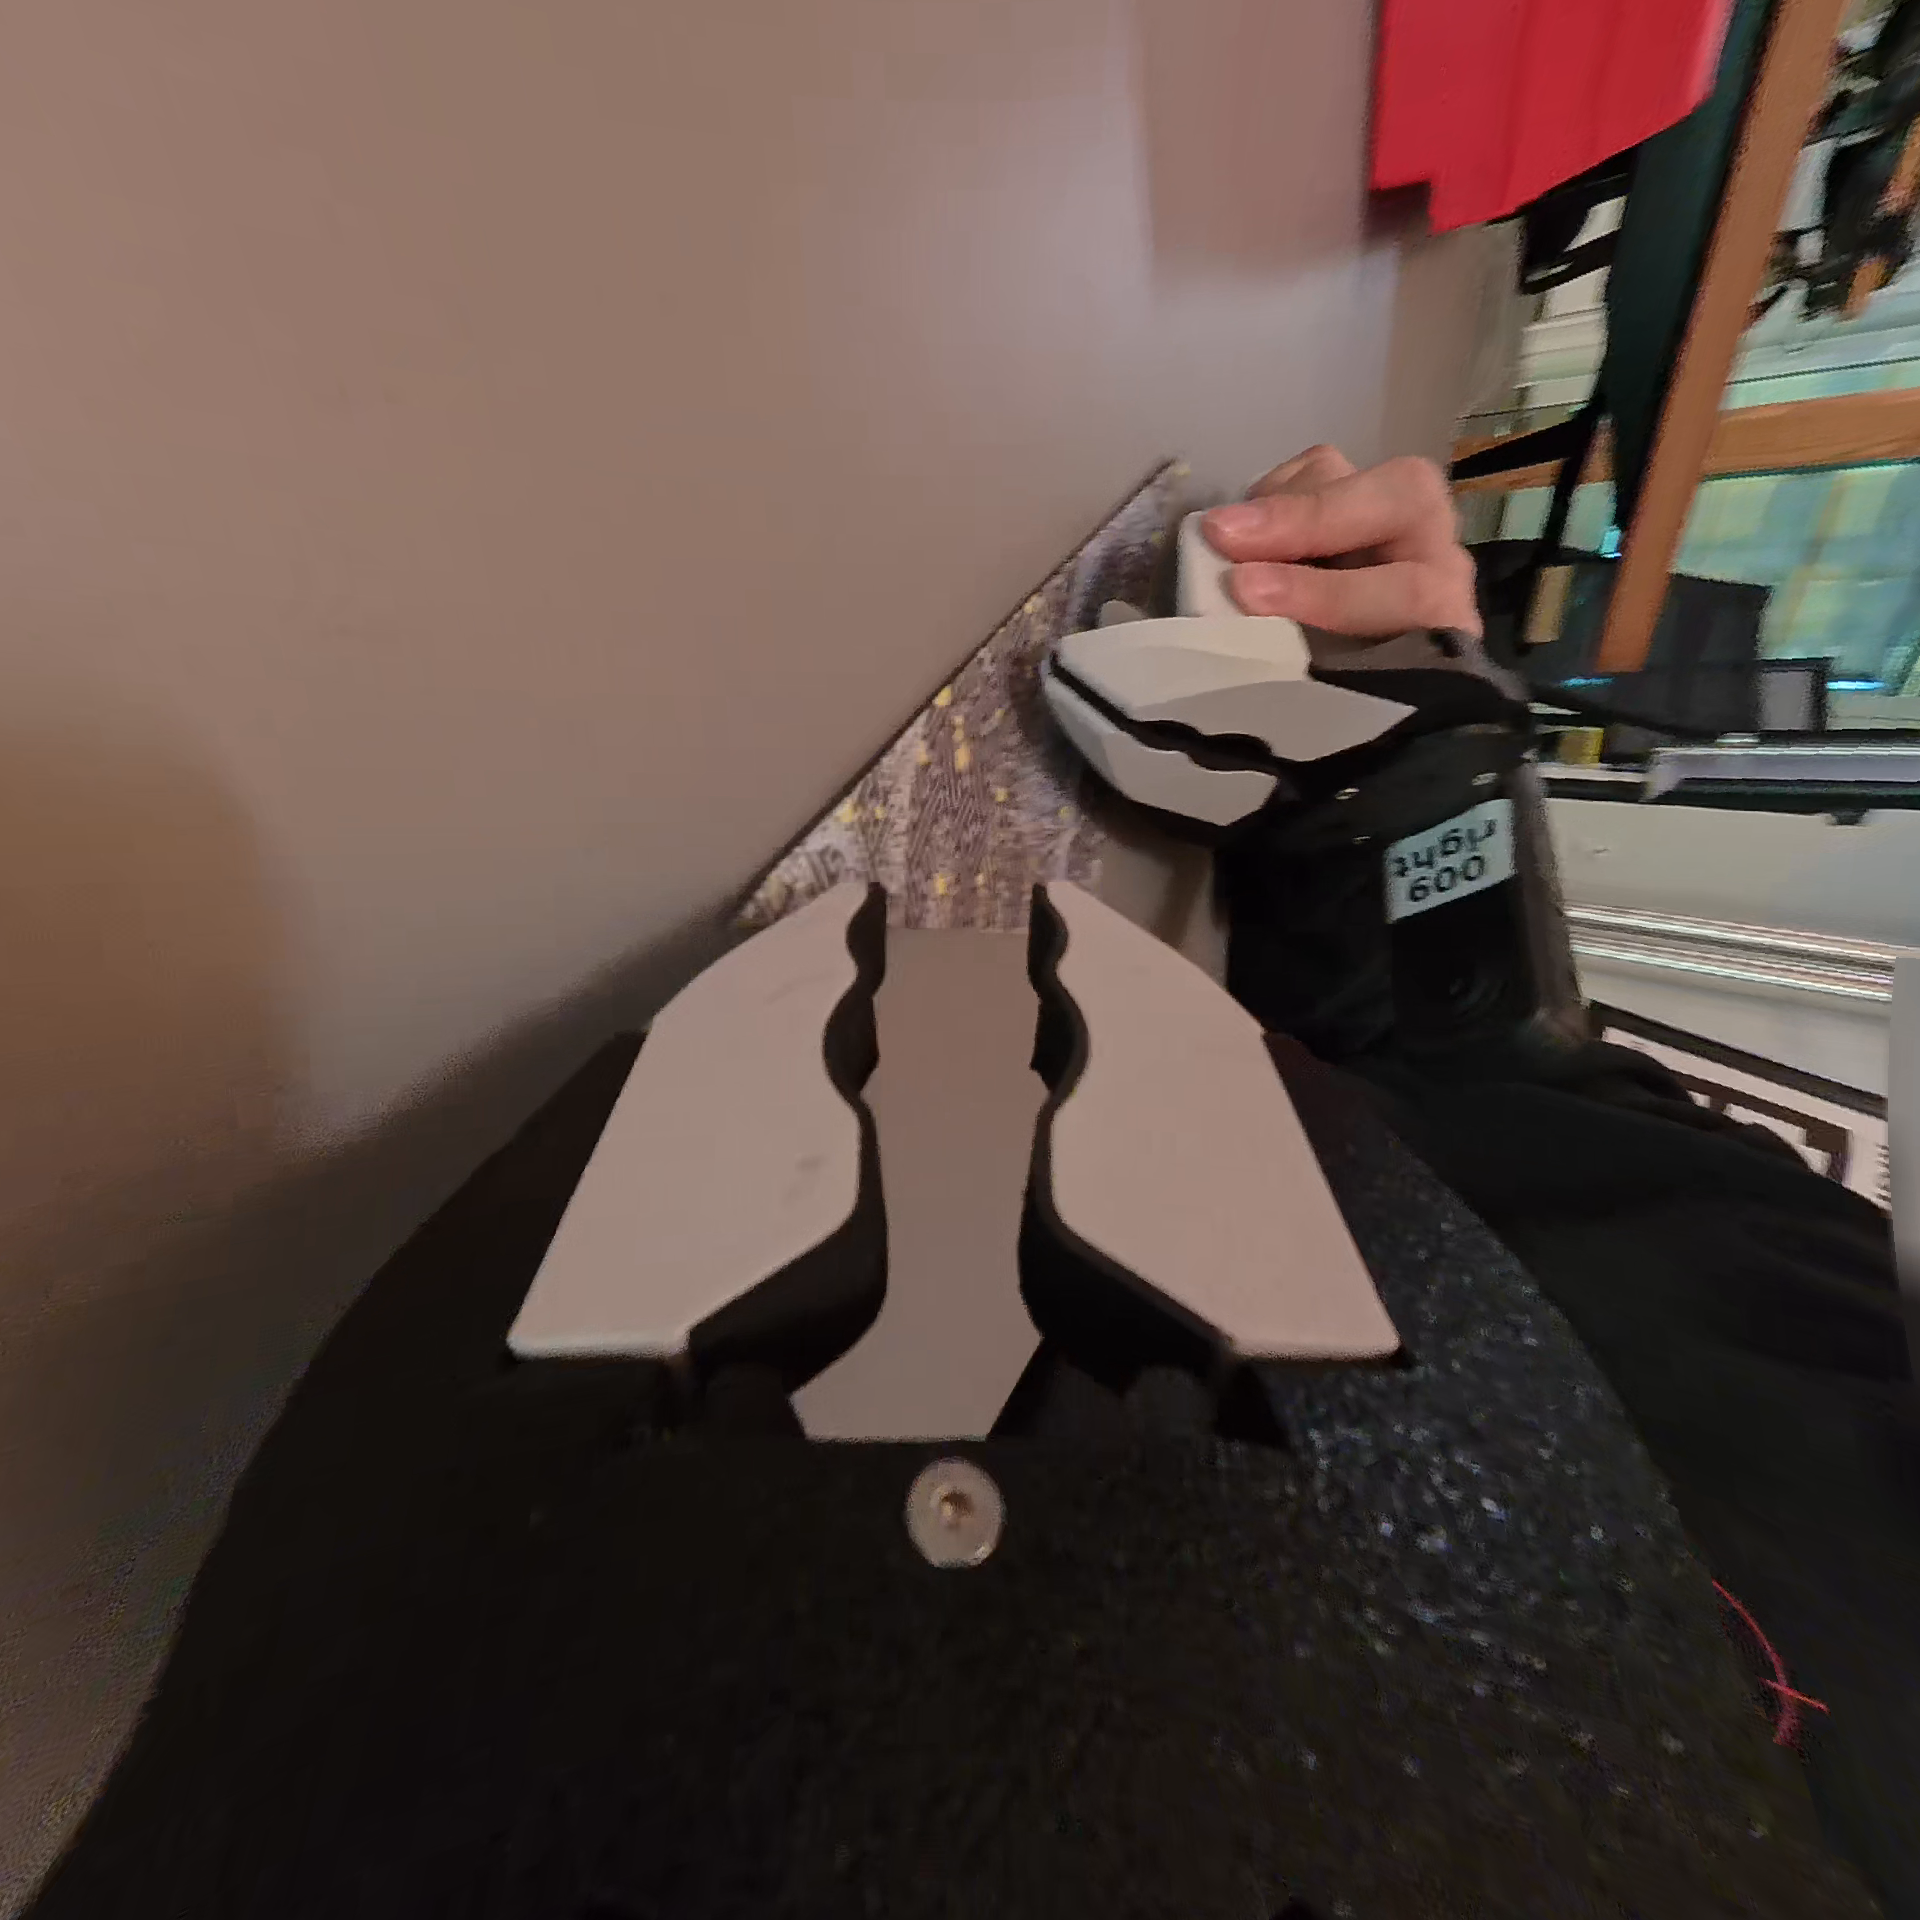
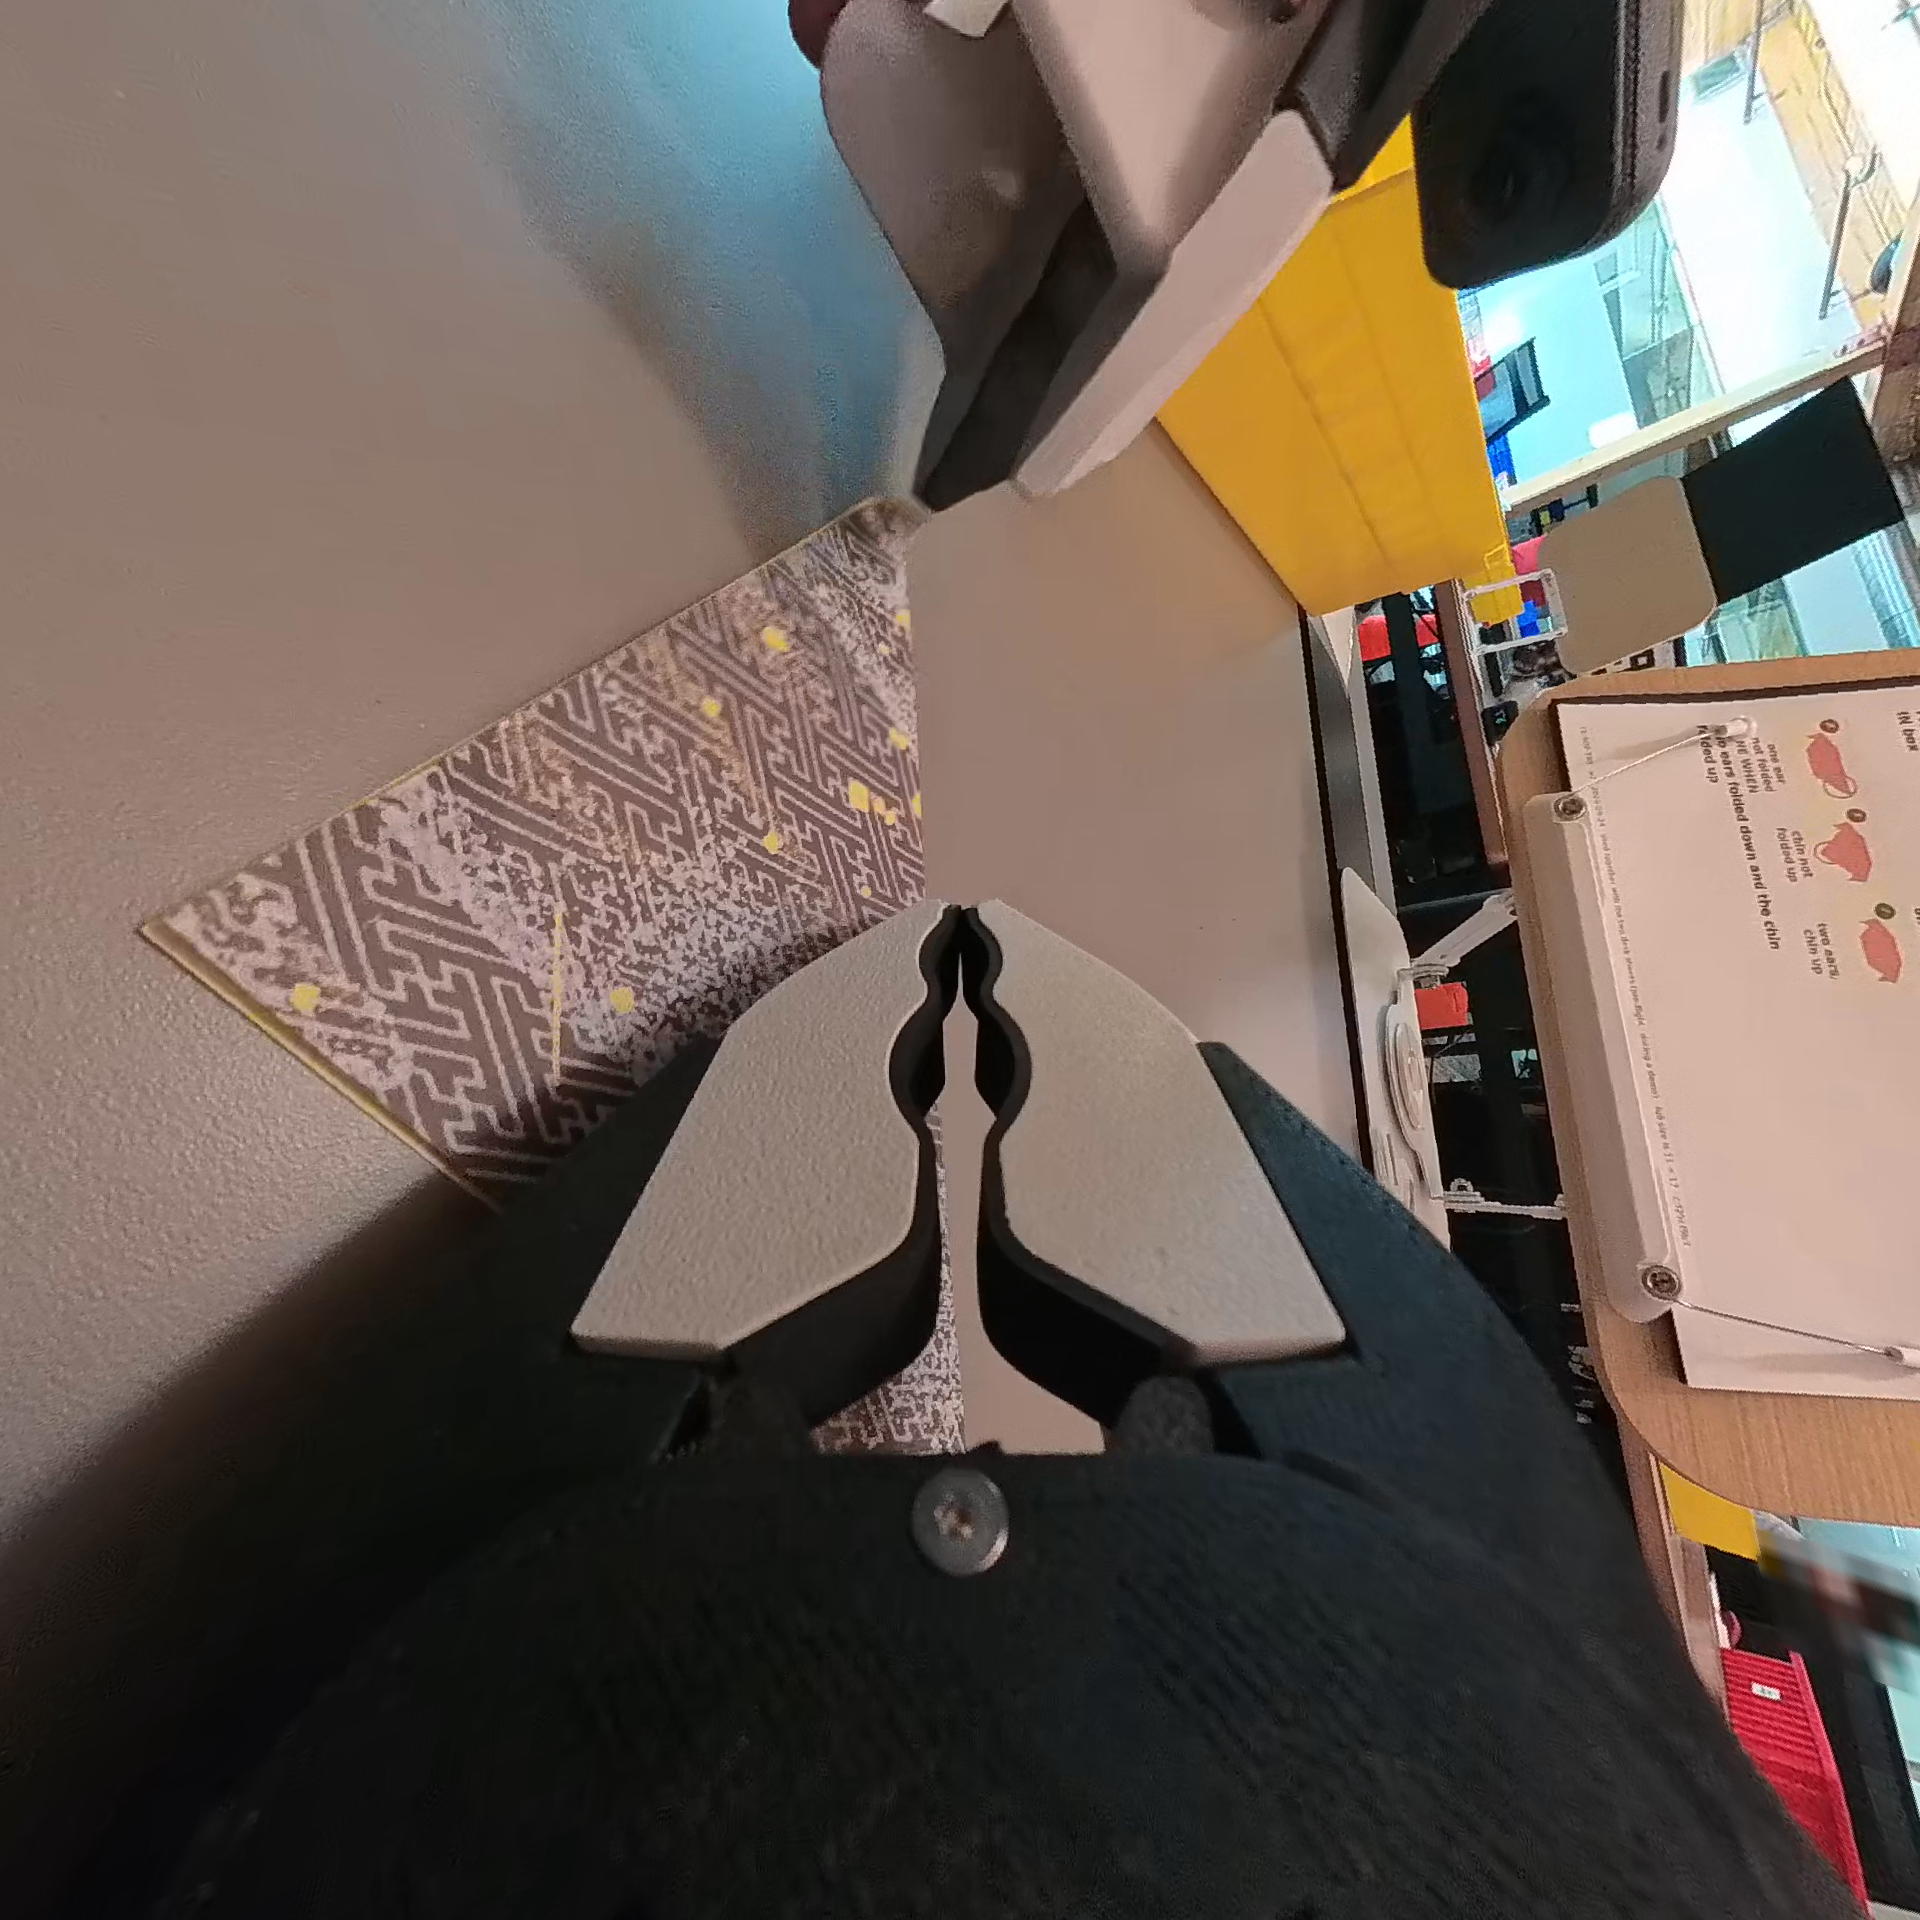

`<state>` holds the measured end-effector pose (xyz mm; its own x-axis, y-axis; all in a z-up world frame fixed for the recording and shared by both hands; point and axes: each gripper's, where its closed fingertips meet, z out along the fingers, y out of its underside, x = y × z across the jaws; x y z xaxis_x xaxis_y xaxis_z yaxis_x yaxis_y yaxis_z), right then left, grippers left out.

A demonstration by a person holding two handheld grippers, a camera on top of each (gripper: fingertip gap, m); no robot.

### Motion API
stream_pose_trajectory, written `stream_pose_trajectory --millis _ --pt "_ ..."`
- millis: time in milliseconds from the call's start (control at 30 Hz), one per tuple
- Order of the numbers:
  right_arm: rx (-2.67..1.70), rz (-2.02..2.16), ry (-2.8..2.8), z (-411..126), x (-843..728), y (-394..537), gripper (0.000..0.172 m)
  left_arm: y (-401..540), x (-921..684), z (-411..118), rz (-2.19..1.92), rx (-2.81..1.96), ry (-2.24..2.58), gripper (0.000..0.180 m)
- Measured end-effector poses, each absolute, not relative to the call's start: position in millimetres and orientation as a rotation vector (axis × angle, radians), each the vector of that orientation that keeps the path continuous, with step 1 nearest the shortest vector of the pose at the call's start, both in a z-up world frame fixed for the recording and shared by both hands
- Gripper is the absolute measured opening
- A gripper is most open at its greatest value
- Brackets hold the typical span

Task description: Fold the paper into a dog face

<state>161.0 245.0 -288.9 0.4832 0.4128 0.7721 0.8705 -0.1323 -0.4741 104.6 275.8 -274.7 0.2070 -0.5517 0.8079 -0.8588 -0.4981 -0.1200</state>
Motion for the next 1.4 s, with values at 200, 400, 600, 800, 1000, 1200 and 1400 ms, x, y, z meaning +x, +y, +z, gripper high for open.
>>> stream_pose_trajectory --millis 200,400,600,800,1000,1200,1400 --pt "-1.740 -0.583 -1.096 -289.0 161.0 245.0 0.000 277.8 101.2 -287.5 1.113 2.178 -1.418 0.029" --pt "-1.740 -0.586 -1.099 -289.2 160.8 244.9 0.000 300.6 103.9 -281.6 1.099 2.314 -1.471 0.040" --pt "-1.740 -0.585 -1.098 -289.2 160.8 244.6 0.000 295.3 95.9 -289.3 1.012 2.284 -1.482 0.040" --pt "-1.739 -0.586 -1.097 -289.1 160.8 244.4 0.000 287.5 100.0 -290.2 1.006 2.244 -1.483 0.038" --pt "-1.739 -0.585 -1.098 -289.1 160.6 244.2 0.000 289.5 98.5 -292.4 1.017 2.236 -1.448 0.028" --pt "-1.738 -0.589 -1.100 -289.1 160.5 244.1 0.000 295.5 95.0 -301.4 0.989 2.273 -1.461 0.003" --pt "-1.733 -0.560 -1.063 -286.6 161.3 244.0 0.000 299.2 99.5 -302.8 1.032 2.283 -1.626 0.000"
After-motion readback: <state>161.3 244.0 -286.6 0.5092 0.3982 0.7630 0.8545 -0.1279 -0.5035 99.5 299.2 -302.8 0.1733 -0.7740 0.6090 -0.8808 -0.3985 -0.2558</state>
